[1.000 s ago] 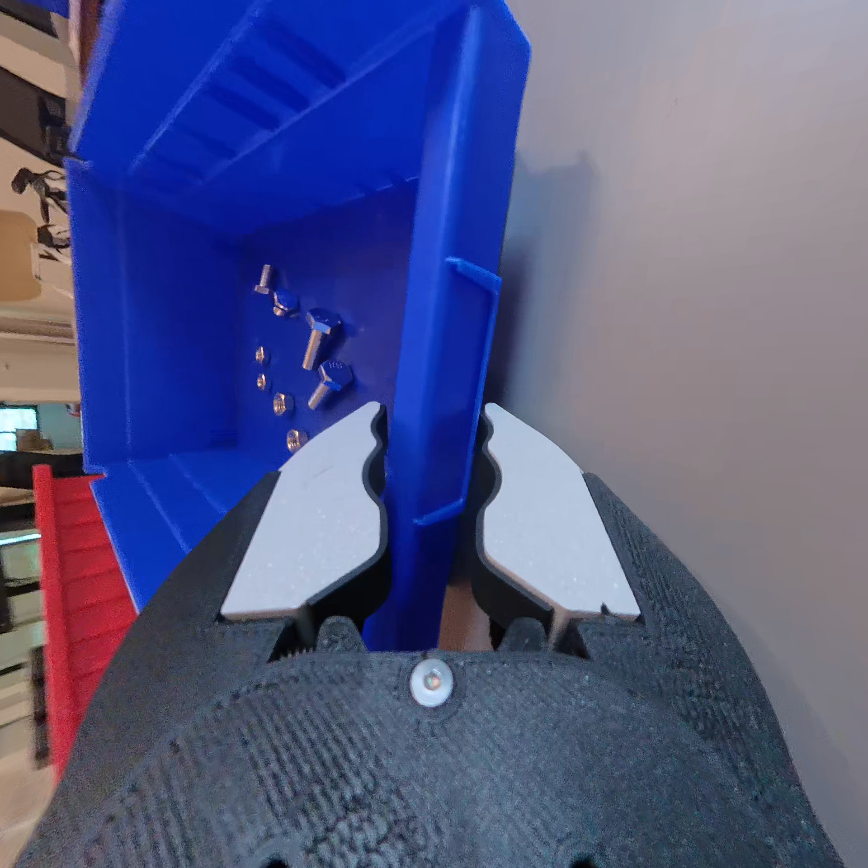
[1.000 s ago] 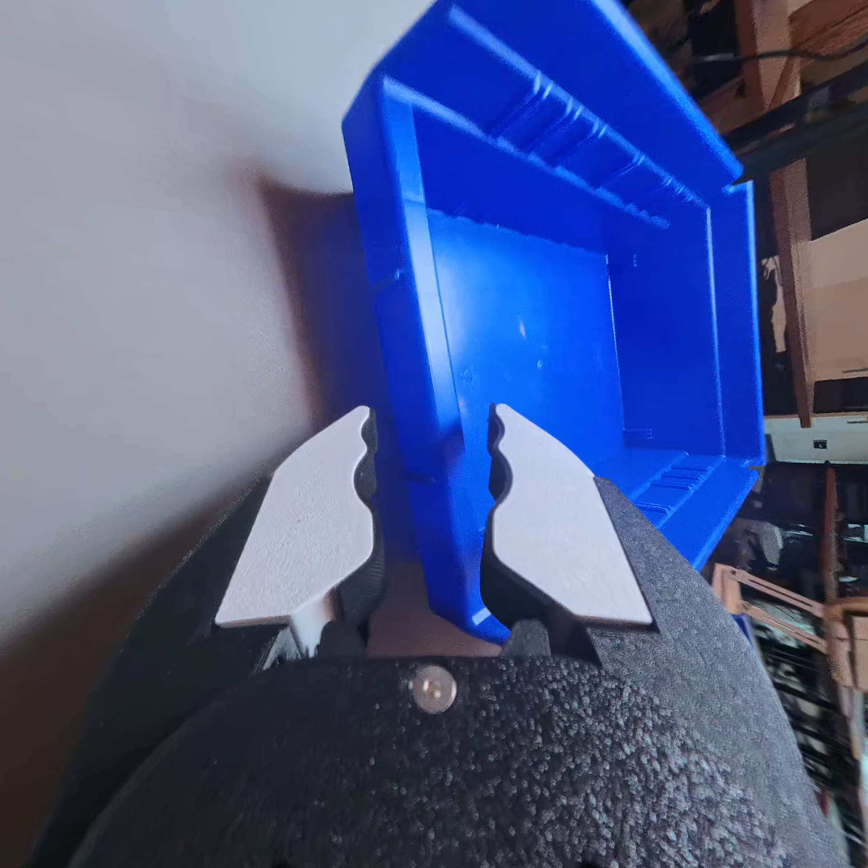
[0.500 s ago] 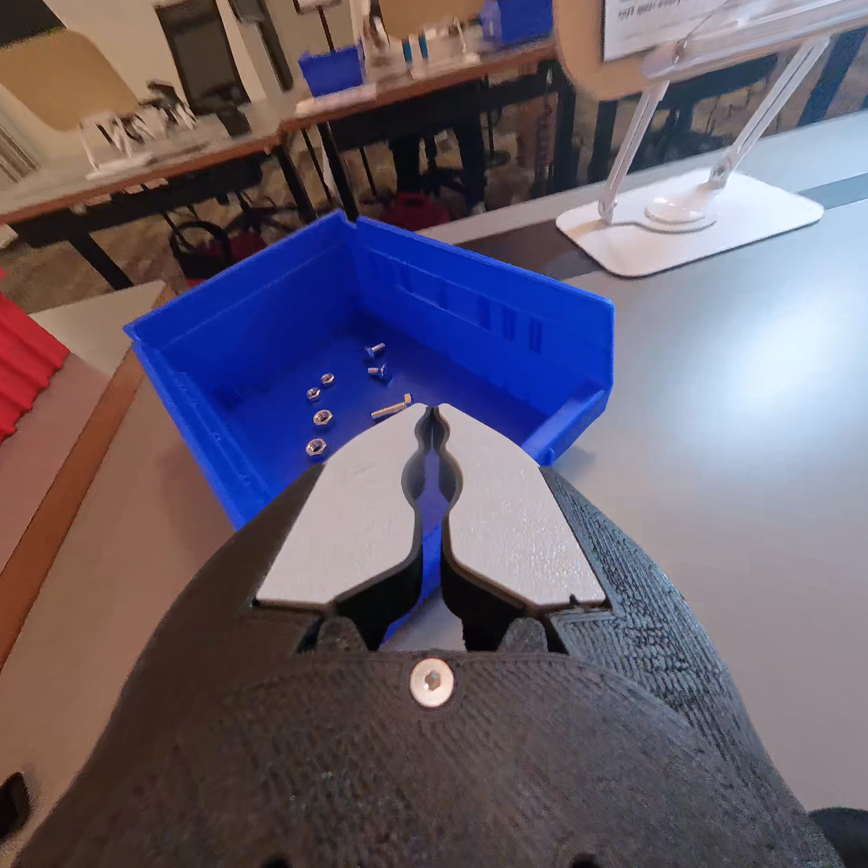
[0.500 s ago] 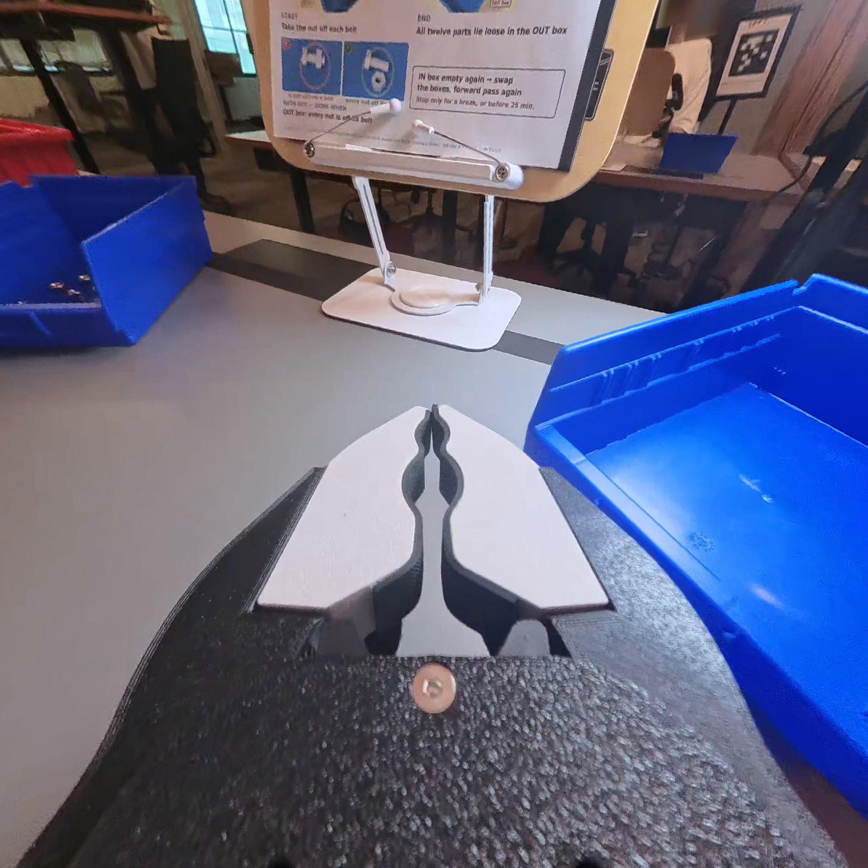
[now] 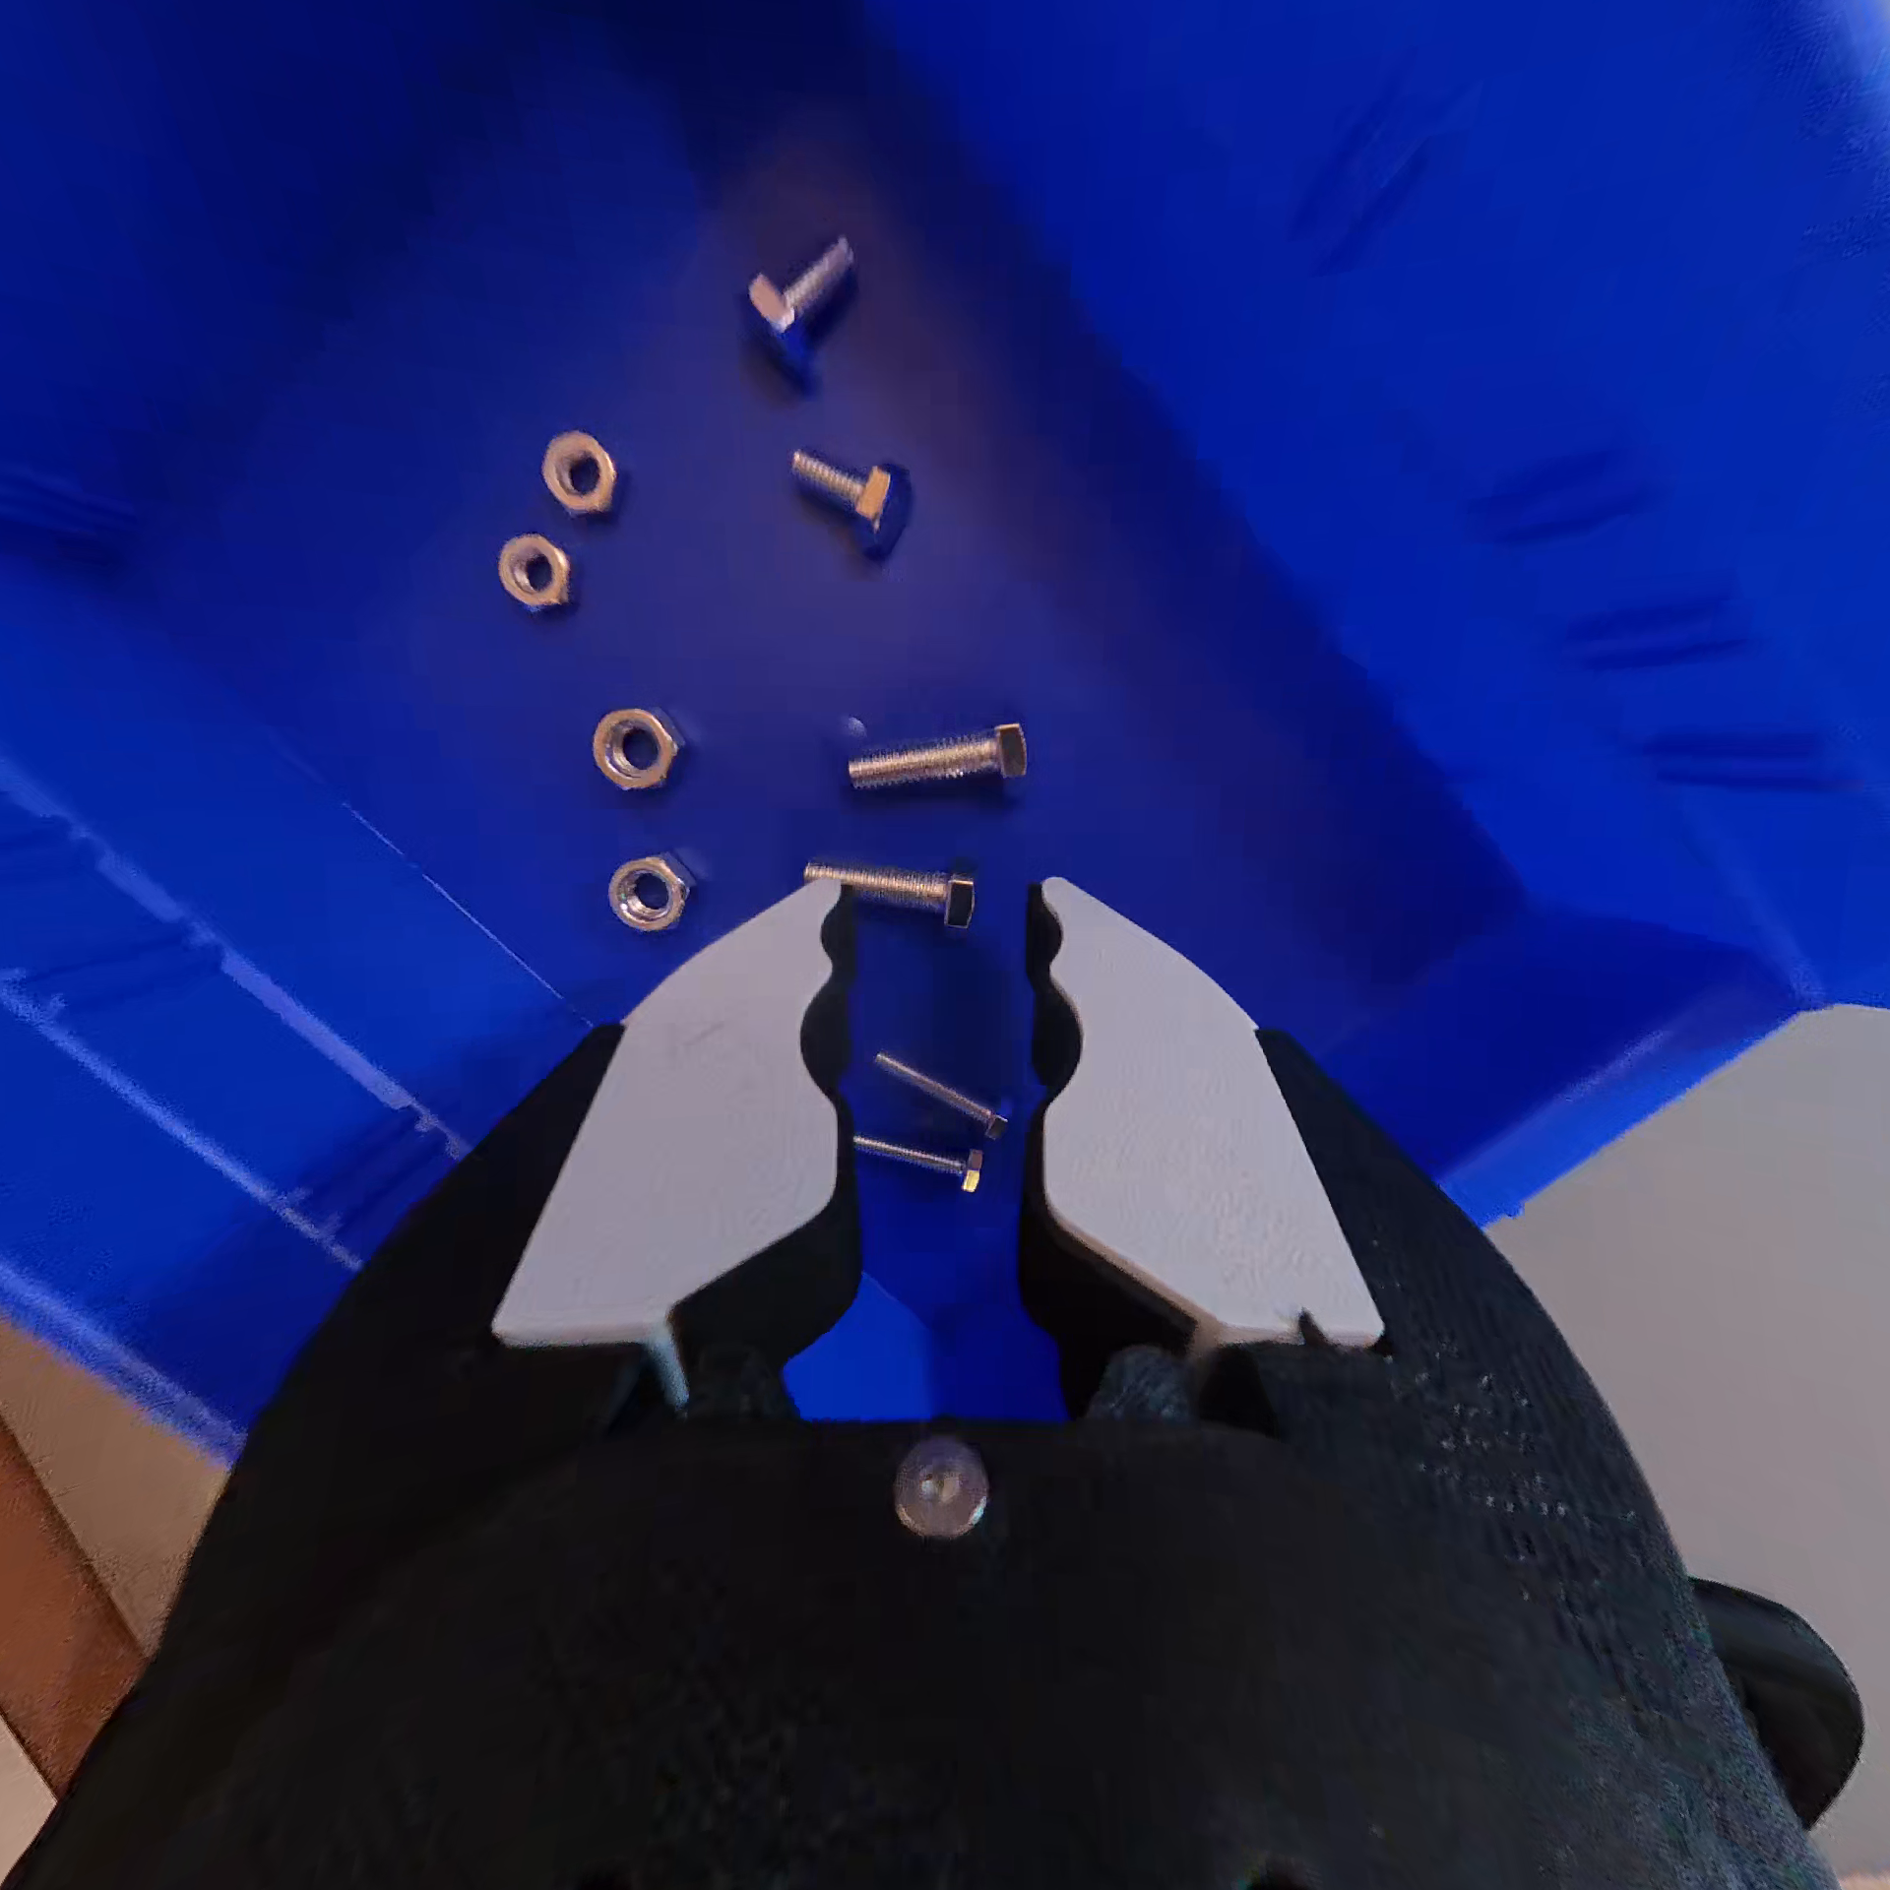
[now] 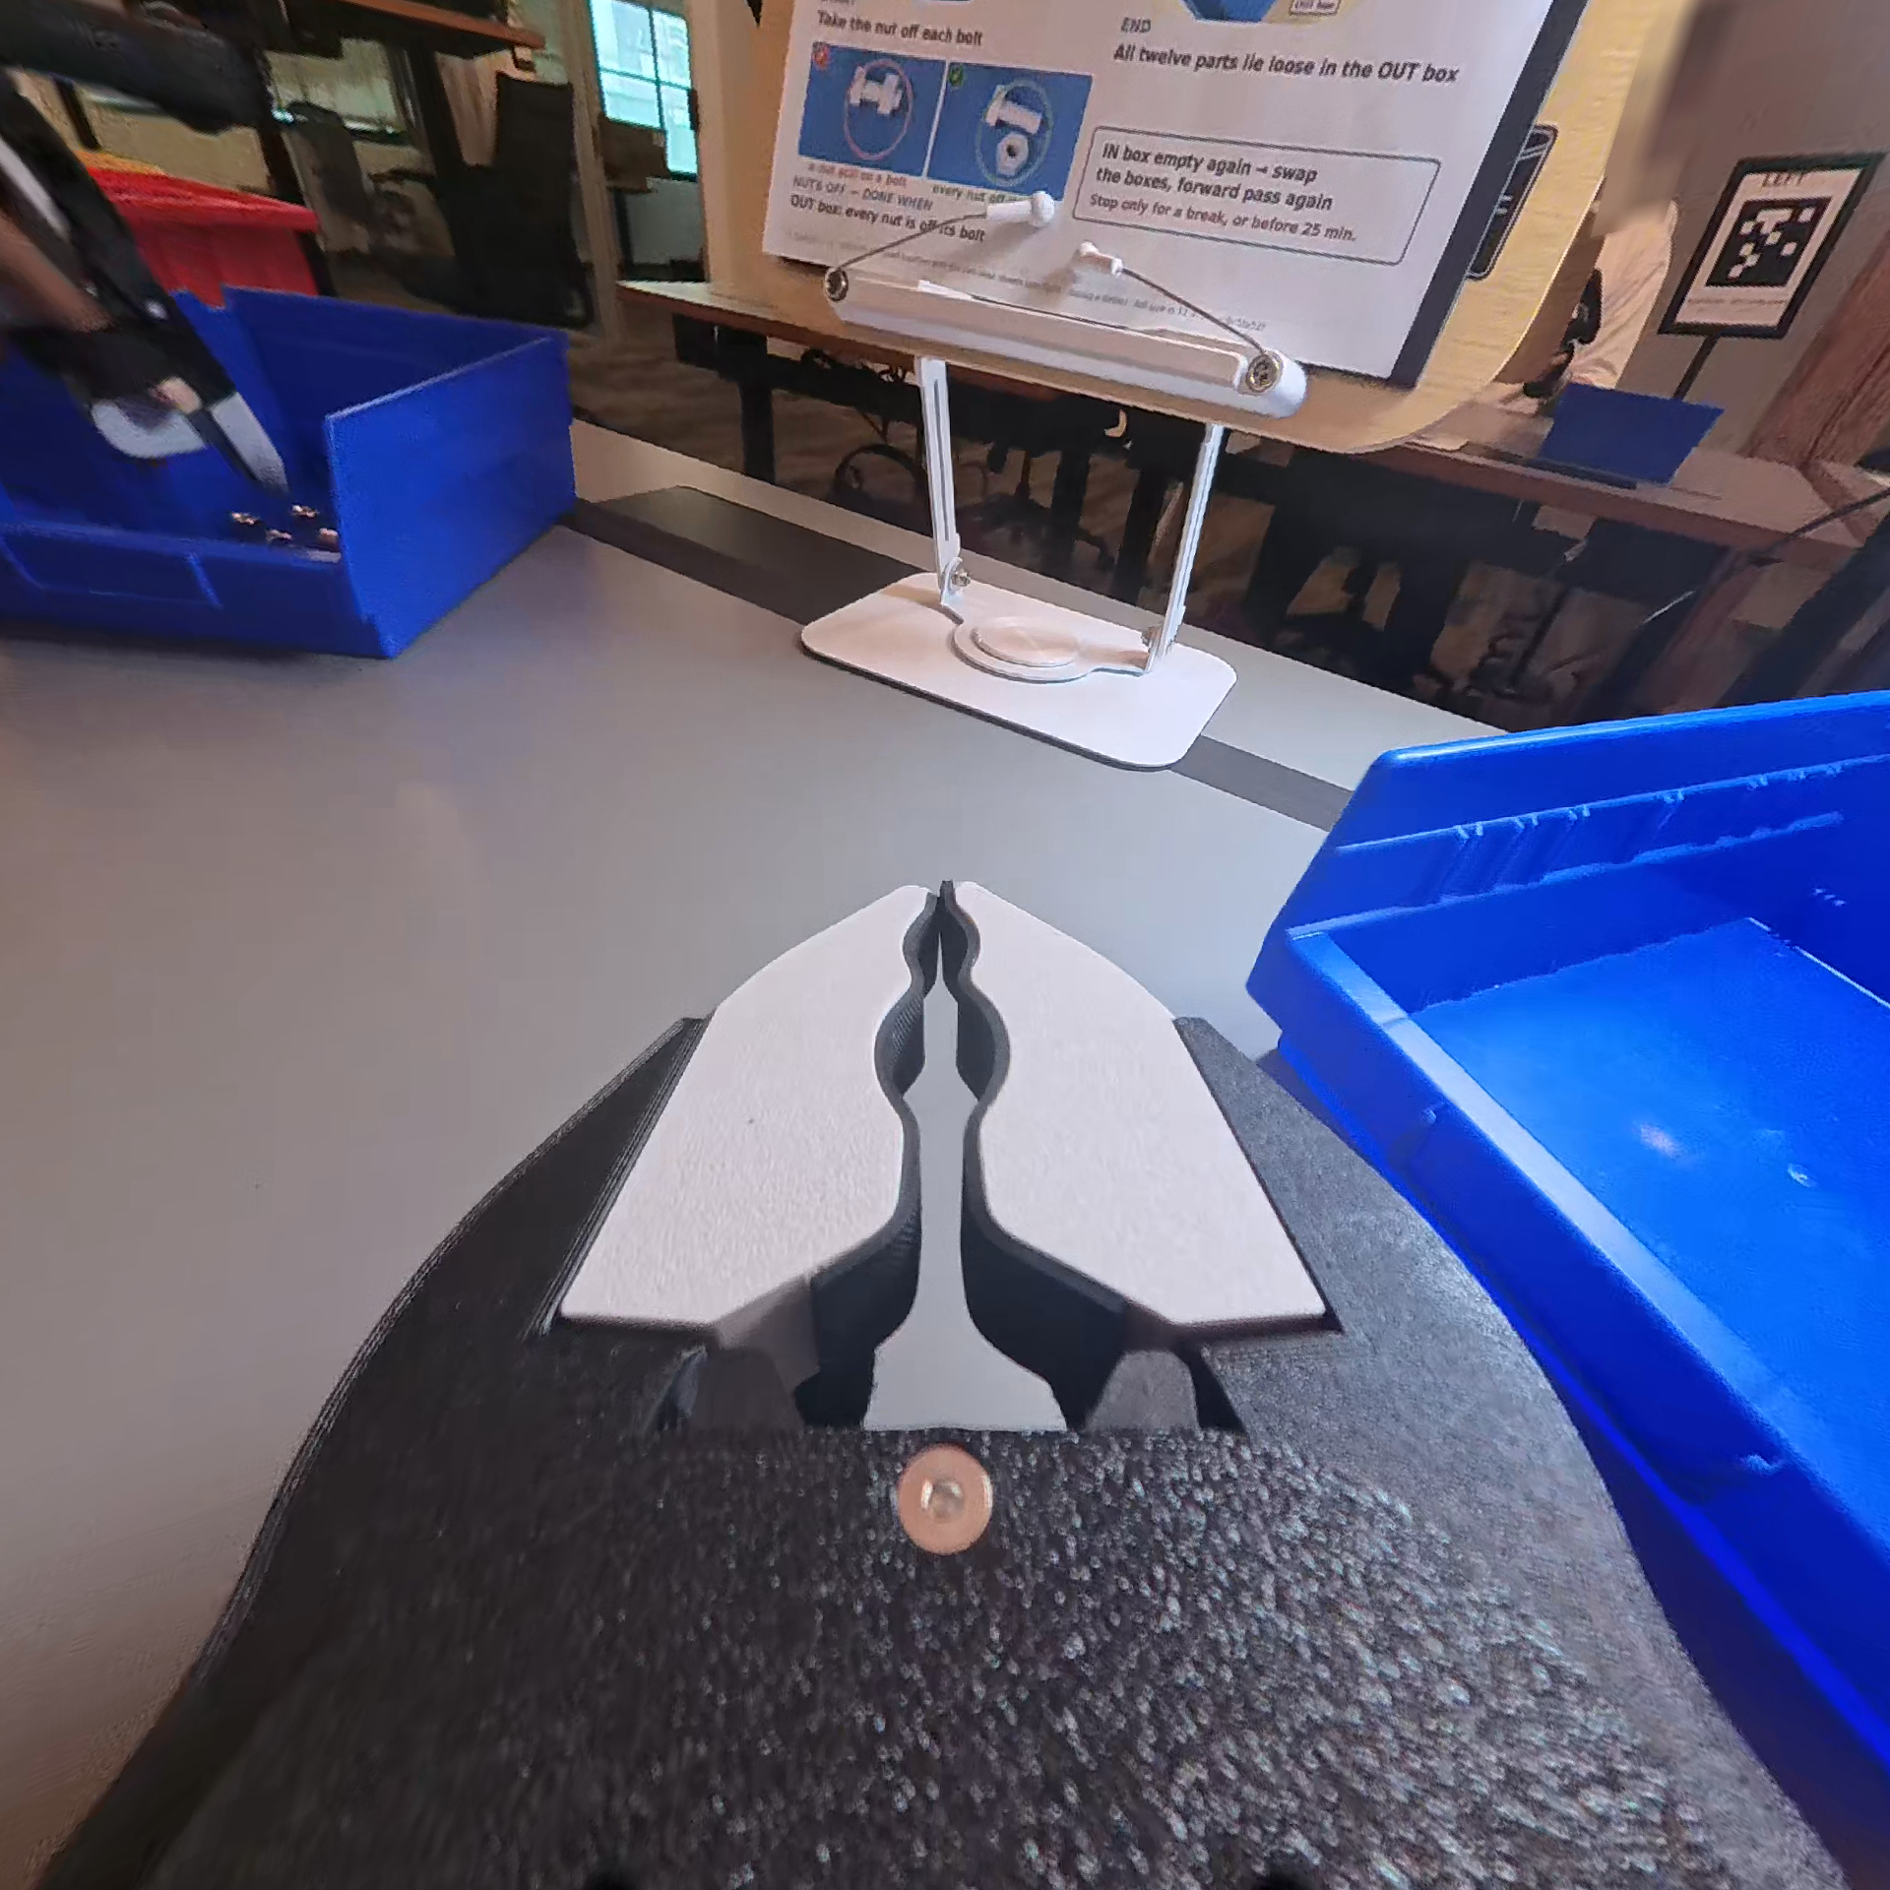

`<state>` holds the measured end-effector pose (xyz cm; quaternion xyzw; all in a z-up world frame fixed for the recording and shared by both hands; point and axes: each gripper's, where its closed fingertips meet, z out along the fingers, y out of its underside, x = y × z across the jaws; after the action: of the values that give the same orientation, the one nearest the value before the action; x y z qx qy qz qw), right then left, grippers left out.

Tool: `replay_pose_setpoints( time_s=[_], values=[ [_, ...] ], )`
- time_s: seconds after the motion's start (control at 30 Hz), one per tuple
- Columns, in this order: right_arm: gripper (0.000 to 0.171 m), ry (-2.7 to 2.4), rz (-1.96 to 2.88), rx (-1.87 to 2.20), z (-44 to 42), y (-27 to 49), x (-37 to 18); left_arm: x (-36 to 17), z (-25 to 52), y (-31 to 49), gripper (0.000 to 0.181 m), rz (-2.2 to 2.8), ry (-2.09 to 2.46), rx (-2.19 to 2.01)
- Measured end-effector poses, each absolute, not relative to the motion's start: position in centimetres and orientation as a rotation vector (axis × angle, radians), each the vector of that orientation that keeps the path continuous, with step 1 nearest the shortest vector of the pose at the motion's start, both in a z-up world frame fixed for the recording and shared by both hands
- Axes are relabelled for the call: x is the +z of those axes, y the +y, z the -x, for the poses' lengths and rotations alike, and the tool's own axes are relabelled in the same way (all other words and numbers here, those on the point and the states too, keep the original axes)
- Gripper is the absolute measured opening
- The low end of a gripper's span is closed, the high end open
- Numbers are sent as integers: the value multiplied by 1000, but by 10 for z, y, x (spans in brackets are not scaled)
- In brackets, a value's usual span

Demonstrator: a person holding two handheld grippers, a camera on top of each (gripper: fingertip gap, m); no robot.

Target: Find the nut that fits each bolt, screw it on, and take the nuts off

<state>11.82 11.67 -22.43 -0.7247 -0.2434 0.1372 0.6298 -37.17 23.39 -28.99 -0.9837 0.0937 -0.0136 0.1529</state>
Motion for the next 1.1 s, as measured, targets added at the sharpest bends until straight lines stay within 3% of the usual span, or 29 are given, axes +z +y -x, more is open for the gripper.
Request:
replay_pose_setpoints(
  time_s=[0.17, 0.33, 0.7, 0.97, 1.1],
  values=[
    [0, -554, 1656, 328, -120, 117, -224, -315, 372, 226, 34, 2917, 327, 2],
    [0, -567, 1657, 319, -119, 117, -226, -313, 375, 233, 14, 2858, 447, 111],
    [0, -660, 1625, 433, -86, 138, -208, -224, 328, 225, 8, 2231, 750, 356],
    [0, -675, 1457, 565, -41, 184, -180, -250, 343, 272, 8, 2268, 611, 229],
    [0, -610, 1485, 635, -39, 176, -183, -190, 303, 271, 8, 1886, 657, 196]
  ],
)
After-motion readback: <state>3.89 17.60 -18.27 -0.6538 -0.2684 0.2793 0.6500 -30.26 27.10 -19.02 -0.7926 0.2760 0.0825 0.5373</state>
